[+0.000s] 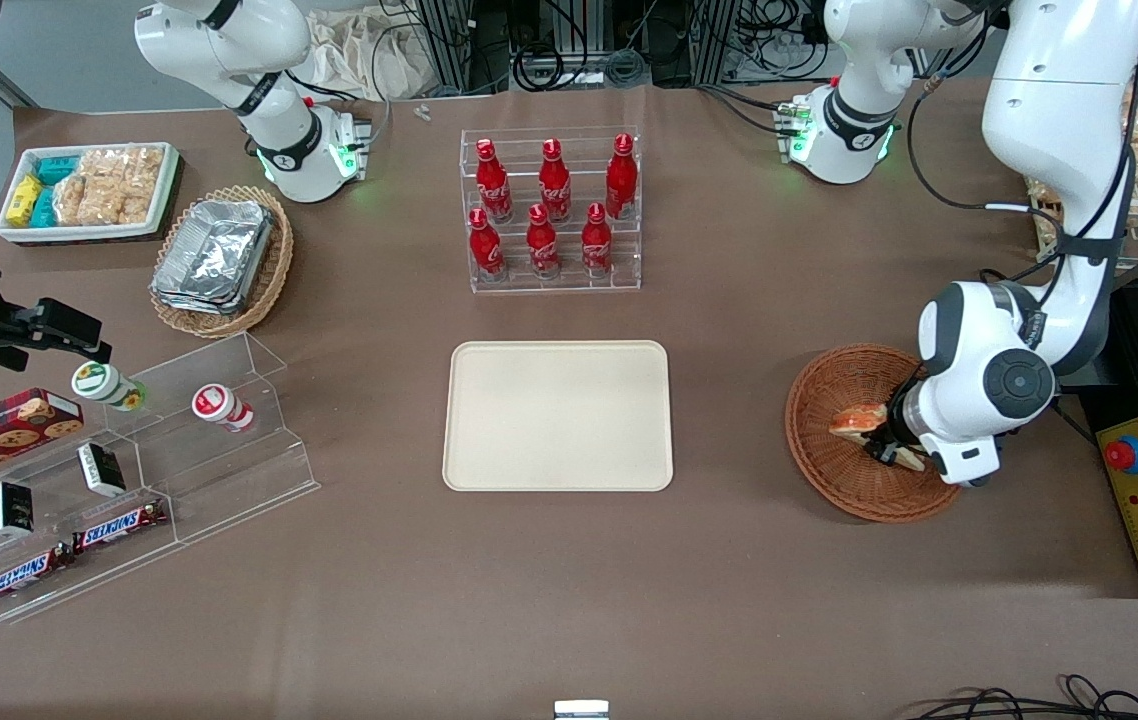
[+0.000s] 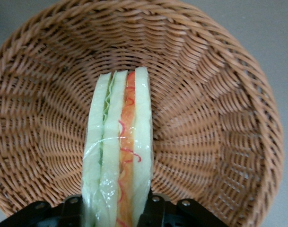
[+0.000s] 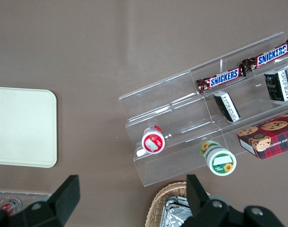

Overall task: Place sandwich from basket to tray
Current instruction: 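Lift the sandwich and carry it with the left gripper over the cream tray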

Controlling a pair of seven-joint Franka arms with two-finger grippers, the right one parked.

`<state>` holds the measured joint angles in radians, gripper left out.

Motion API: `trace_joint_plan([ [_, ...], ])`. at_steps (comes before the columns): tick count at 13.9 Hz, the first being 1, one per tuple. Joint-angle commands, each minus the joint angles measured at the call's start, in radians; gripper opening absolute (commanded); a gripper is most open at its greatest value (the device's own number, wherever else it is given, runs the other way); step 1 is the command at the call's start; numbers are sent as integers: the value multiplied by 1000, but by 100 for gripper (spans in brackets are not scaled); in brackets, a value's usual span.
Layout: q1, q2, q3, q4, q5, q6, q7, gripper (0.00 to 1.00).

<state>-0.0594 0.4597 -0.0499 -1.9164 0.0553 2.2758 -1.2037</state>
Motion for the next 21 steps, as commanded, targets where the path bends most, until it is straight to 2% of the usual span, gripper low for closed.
trace_joint_plan([
  [1,-22,16,5,45,20,-4,-45,0],
  [4,-28,1,5,138,21,-154,-42,0],
  [8,-33,1,-1,399,24,-461,28,0],
  [12,-40,-3,-59,597,15,-642,332,0],
  [15,-40,10,-169,681,17,-654,346,0],
  [17,-63,22,-238,677,23,-622,329,0],
  [21,-187,89,-240,628,24,-561,340,0],
])
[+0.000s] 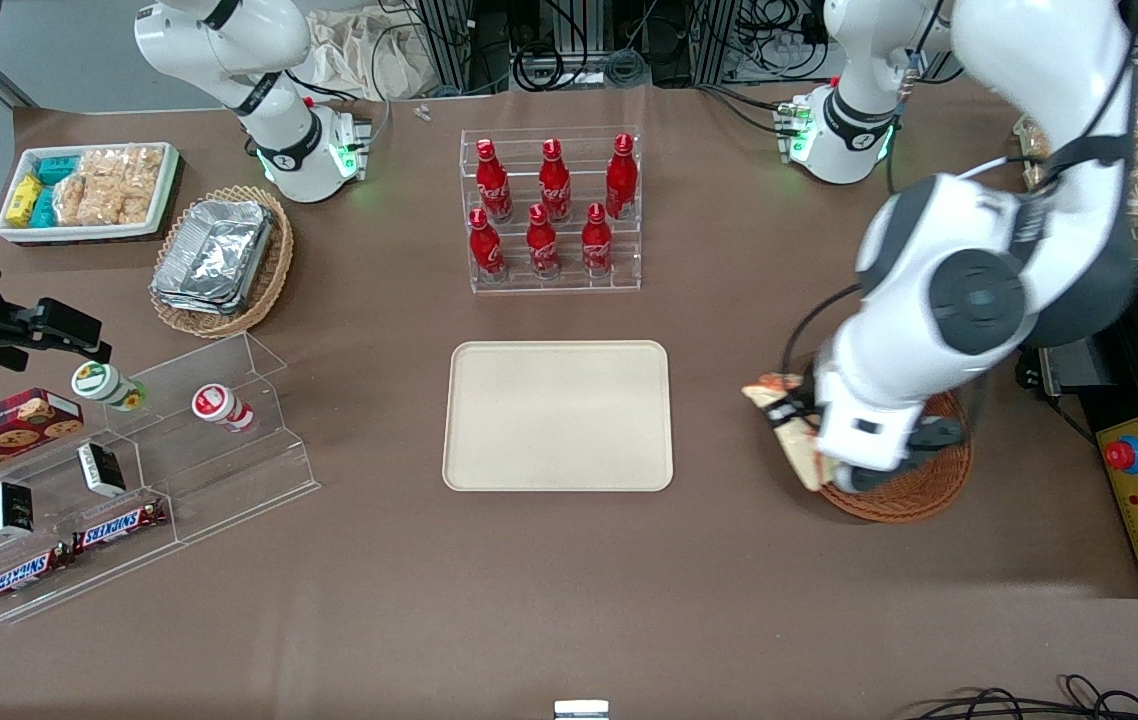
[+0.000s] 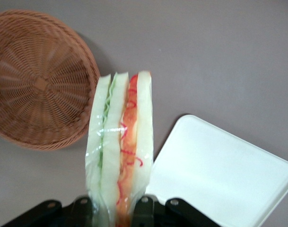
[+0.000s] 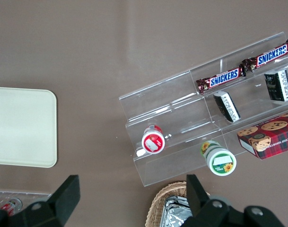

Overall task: Place sandwich from basket to tray
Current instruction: 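Lift the sandwich and carry it with the left gripper over the cream tray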

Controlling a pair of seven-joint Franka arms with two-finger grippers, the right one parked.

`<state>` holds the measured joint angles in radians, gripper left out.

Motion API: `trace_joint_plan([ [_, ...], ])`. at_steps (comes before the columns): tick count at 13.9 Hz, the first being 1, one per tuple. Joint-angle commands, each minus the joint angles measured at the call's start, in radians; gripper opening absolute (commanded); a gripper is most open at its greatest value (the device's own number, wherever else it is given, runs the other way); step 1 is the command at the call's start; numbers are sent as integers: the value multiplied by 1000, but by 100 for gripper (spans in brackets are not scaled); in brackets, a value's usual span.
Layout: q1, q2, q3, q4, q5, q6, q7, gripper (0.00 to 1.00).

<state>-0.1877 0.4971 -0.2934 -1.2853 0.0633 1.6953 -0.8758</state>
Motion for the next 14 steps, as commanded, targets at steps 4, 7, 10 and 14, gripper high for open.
trace_joint_plan([
  [4,-194,170,3,-6,91,128,6,0],
  [7,-245,227,3,-66,102,249,20,0],
  [10,-256,241,3,-156,151,354,75,0],
  [14,-254,251,3,-167,150,363,147,2],
])
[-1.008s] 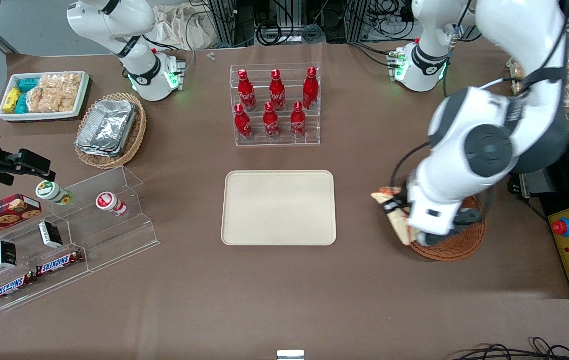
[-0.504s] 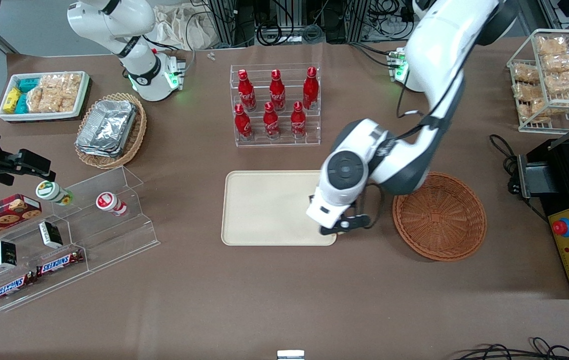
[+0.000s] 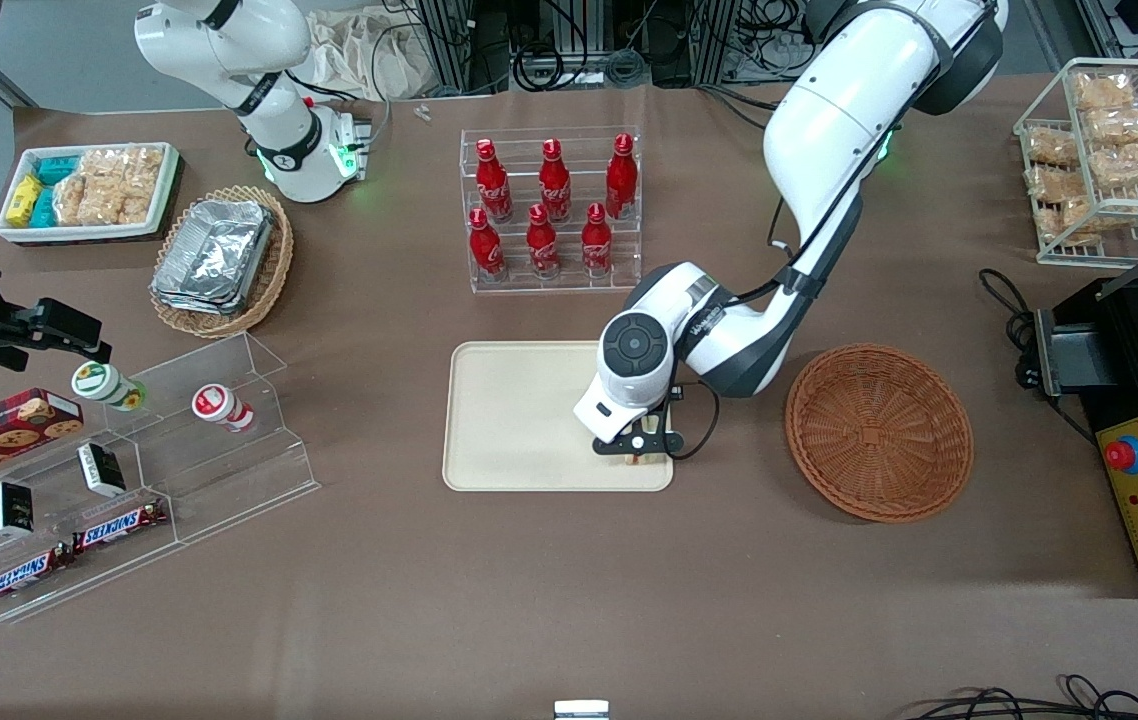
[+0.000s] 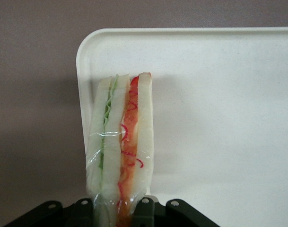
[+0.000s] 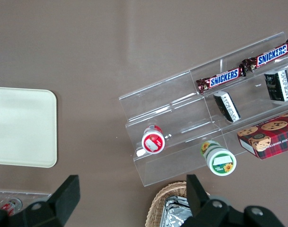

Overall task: Place sandwich from basket to tray
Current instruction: 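Lower the sandwich onto the cream tray and open the left gripper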

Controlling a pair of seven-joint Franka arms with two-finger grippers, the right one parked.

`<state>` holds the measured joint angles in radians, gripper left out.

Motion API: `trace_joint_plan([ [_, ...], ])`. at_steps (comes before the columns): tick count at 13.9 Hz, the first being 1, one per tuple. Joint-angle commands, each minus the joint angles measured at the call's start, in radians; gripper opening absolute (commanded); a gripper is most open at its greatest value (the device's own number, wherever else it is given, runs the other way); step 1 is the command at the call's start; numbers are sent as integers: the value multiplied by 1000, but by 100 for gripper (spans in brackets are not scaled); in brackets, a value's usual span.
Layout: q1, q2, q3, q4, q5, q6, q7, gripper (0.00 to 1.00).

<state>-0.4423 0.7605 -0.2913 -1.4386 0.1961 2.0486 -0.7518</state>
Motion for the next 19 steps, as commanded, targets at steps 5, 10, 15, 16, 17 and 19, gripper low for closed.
trace_joint_plan([
  [5,1,16,1,-11,19,62,25,19],
  [10,1,22,1,-8,22,65,14,74],
  [15,16,-39,4,1,8,56,-52,100],
  [16,26,-70,6,0,8,50,-66,100],
  [17,43,-99,8,-2,8,21,-64,100],
  [19,100,-168,3,-6,3,-74,-40,100],
])
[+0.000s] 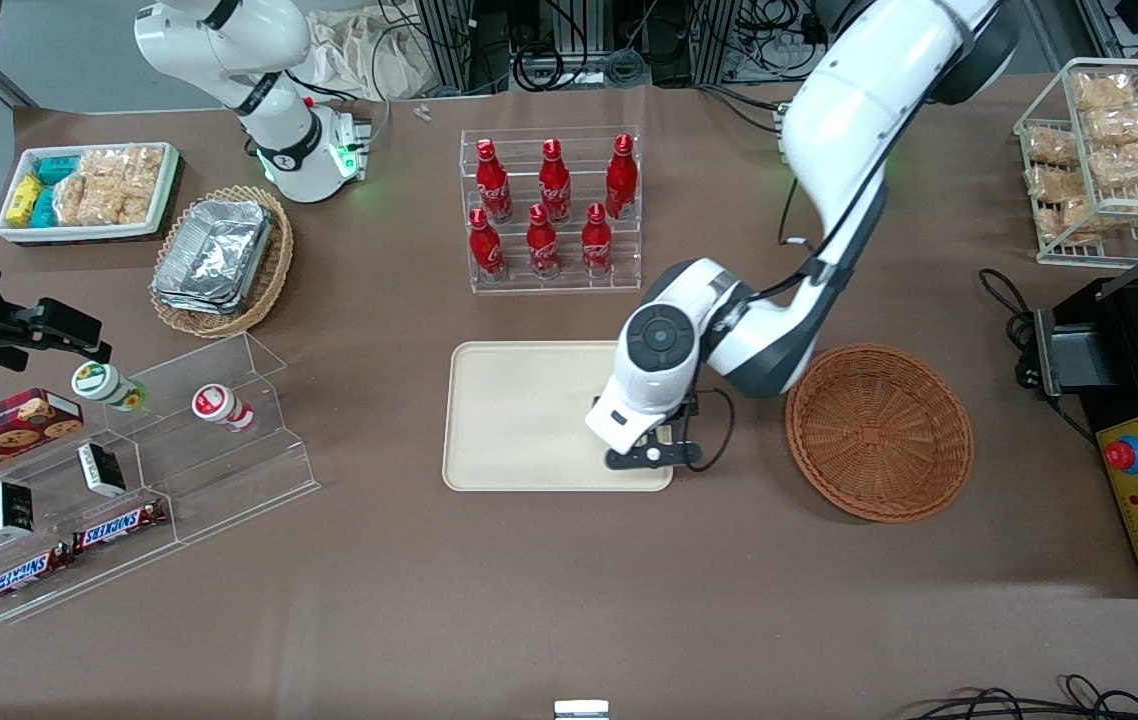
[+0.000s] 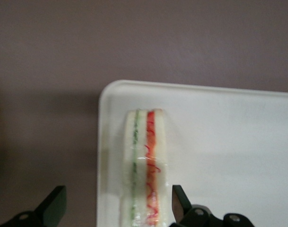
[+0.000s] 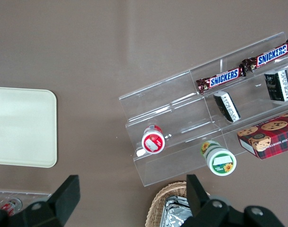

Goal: Place sandwich from basket to tray

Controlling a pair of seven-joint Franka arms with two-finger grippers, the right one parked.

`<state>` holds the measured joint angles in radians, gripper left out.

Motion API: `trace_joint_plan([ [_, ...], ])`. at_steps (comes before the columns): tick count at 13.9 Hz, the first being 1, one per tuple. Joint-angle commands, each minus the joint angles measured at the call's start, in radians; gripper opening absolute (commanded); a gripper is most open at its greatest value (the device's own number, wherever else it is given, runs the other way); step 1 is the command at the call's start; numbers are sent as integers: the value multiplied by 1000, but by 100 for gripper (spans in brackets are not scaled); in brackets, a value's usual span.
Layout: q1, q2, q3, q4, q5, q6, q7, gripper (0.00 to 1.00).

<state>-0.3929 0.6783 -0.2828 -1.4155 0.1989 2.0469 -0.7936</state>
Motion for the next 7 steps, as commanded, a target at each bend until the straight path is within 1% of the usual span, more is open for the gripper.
trace_joint_plan([
  [1,74,-121,-6,-37,-1,-95,4,100],
  [3,118,-190,-7,-61,-25,-119,5,100],
  [7,210,-400,-7,-247,-75,-110,118,100],
])
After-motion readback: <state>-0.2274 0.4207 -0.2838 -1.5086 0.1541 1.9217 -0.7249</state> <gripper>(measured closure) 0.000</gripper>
